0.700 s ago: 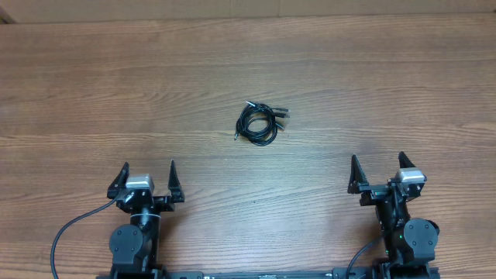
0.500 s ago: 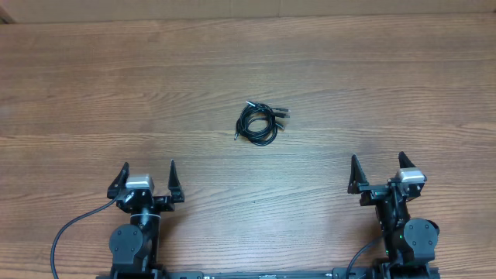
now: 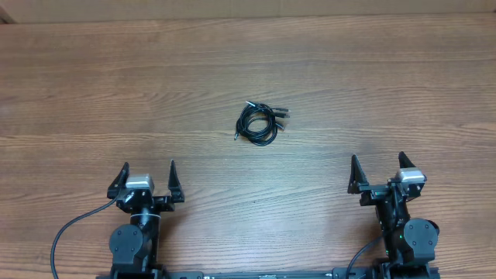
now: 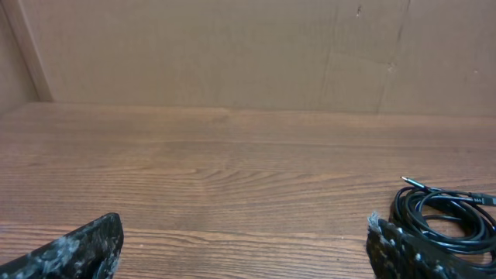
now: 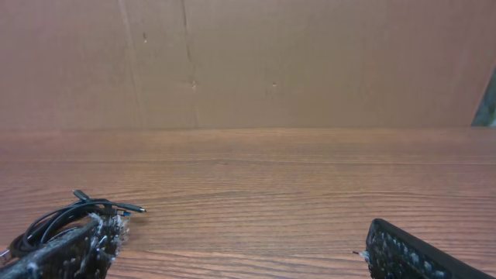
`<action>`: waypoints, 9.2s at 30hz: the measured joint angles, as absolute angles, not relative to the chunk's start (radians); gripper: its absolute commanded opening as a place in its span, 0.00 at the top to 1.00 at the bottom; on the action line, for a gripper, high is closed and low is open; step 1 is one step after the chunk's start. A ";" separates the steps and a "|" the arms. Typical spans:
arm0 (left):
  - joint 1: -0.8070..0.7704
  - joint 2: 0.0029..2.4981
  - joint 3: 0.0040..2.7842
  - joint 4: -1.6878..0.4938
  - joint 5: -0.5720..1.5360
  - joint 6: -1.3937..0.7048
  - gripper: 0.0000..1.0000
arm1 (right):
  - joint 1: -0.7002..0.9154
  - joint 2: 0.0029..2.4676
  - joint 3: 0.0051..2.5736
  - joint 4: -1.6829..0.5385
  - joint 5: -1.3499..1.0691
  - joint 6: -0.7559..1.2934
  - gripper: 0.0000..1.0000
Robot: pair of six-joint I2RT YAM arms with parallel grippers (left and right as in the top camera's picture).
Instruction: Untangle cables
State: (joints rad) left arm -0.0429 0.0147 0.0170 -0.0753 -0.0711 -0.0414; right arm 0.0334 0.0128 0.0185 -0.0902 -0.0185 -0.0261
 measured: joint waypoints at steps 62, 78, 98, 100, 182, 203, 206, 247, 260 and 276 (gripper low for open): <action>-0.043 0.015 0.017 -0.075 -0.071 -0.041 0.01 | 0.033 0.013 0.019 -0.090 -0.019 -0.026 0.00; -0.043 0.015 0.017 -0.075 -0.071 -0.041 0.00 | 0.033 0.013 0.019 -0.090 -0.019 -0.026 0.00; -0.043 0.015 0.017 -0.075 -0.071 -0.041 0.01 | 0.033 0.013 0.019 -0.090 -0.019 -0.026 0.00; -0.043 0.015 0.017 -0.075 -0.071 -0.041 0.00 | 0.033 0.013 0.019 -0.090 -0.019 -0.026 0.00; -0.043 0.015 0.017 -0.075 -0.064 -0.041 0.01 | 0.033 0.013 0.019 -0.090 -0.014 -0.026 0.00; -0.043 0.015 0.012 0.014 0.204 -0.557 0.01 | 0.033 0.013 0.019 0.155 -0.393 0.389 0.00; -0.043 0.015 0.013 0.146 0.210 -0.566 0.00 | 0.033 0.013 0.019 0.259 -0.412 0.416 0.00; -0.043 1.284 1.444 -1.058 0.707 -0.158 0.00 | 0.033 1.108 1.459 -1.208 -0.510 0.007 0.00; -0.179 1.632 1.445 -1.142 0.706 -0.264 0.00 | 0.109 1.535 1.459 -1.249 -0.854 0.008 0.00; -0.181 1.803 1.445 -1.172 0.161 -0.491 0.00 | 0.284 1.821 1.459 -0.989 -0.541 0.455 0.09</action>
State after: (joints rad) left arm -0.1806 1.8030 1.4452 -1.1721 0.1612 -0.4908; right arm 0.2840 1.8206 1.4590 -0.9894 -0.5411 0.4553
